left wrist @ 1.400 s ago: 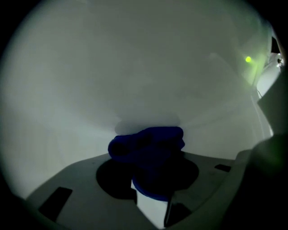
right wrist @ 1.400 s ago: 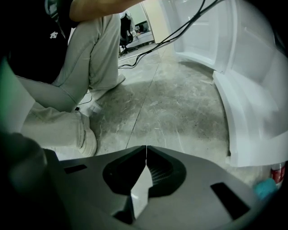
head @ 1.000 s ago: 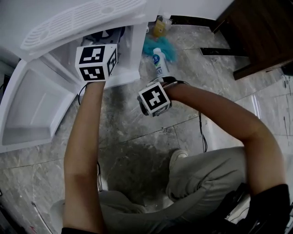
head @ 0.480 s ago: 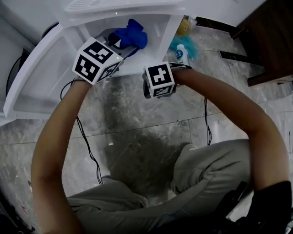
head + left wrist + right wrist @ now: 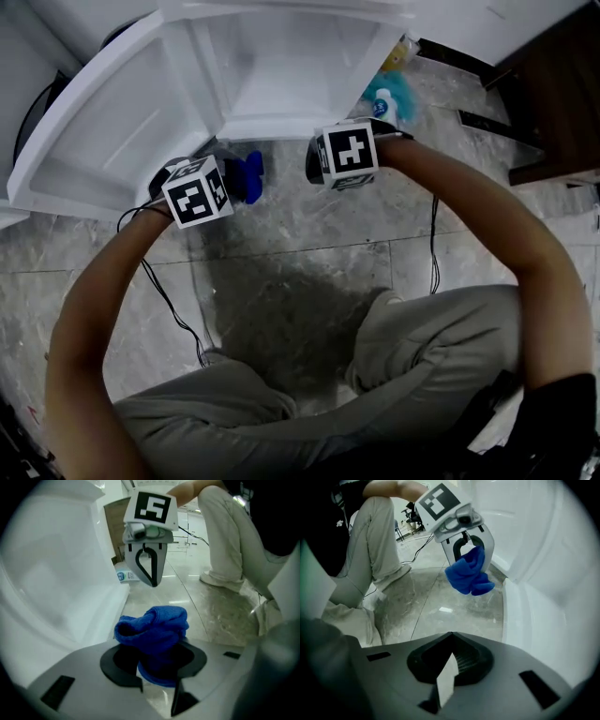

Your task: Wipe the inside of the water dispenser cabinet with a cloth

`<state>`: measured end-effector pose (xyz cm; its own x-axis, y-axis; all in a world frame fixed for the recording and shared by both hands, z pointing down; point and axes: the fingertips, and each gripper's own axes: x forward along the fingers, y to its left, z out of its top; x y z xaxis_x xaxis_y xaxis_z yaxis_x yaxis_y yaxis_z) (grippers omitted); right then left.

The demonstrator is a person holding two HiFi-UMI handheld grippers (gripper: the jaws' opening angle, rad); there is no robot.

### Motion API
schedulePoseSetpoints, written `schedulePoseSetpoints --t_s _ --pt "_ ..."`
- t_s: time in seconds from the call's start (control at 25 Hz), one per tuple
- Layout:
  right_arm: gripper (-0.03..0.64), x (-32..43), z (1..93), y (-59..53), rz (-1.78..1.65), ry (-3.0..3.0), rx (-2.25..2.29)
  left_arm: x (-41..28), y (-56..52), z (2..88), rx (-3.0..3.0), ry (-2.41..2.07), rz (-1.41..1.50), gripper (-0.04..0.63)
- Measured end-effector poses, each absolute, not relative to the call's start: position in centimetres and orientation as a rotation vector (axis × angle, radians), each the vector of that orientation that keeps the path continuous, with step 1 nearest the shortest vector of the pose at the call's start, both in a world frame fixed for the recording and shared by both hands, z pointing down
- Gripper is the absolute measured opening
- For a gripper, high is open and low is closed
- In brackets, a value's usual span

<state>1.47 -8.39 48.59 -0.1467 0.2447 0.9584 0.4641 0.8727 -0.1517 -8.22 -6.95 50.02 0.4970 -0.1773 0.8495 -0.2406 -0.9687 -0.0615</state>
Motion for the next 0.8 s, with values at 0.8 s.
schedulePoseSetpoints --t_s 0.8 --pt "-0.002 1.0 48.4 -9.7 -0.311 -1.723 -0.538 -8.6 -7.8 48.9 2.654 -0.35 1.517 0.156"
